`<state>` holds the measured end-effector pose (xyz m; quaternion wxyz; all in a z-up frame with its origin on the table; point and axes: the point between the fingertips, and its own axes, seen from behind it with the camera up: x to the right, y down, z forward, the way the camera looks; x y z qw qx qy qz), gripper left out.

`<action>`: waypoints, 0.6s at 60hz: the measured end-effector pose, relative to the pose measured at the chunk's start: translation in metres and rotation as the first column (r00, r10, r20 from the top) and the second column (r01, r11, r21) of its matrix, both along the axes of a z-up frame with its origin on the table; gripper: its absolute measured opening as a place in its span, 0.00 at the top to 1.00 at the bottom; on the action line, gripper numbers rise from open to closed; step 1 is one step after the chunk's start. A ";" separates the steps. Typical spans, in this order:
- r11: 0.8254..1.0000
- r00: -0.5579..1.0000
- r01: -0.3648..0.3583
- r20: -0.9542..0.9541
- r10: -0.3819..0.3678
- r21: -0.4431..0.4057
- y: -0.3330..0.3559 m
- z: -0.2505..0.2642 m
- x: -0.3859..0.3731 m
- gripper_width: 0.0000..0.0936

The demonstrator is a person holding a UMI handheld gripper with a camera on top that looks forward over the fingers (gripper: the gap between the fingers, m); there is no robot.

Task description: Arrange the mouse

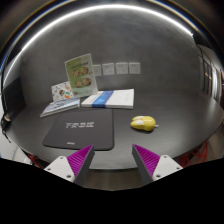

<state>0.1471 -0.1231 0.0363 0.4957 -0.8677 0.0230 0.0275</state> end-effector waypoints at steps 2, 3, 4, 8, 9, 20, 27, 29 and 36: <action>1.000 1.000 0.015 0.017 -0.015 -0.005 0.001 -0.001 0.009 0.11; 1.000 0.999 0.024 0.025 -0.024 -0.007 0.001 -0.002 0.014 0.11; 0.999 0.999 0.032 0.033 -0.032 -0.008 0.002 -0.002 0.020 0.11; 0.999 0.996 0.053 0.071 -0.053 -0.002 0.010 -0.002 0.046 0.11; 0.998 0.995 0.057 0.084 -0.057 0.002 0.012 -0.002 0.054 0.11; 0.996 0.978 0.087 0.190 -0.083 -0.015 0.054 -0.023 0.140 0.11; 0.997 0.986 0.030 0.163 -0.018 -0.072 0.087 -0.038 0.155 0.11; 0.998 0.989 -0.001 0.148 0.010 -0.062 0.099 -0.038 0.152 0.12; 0.994 0.988 -0.079 0.125 0.088 -0.076 0.133 -0.040 0.147 0.11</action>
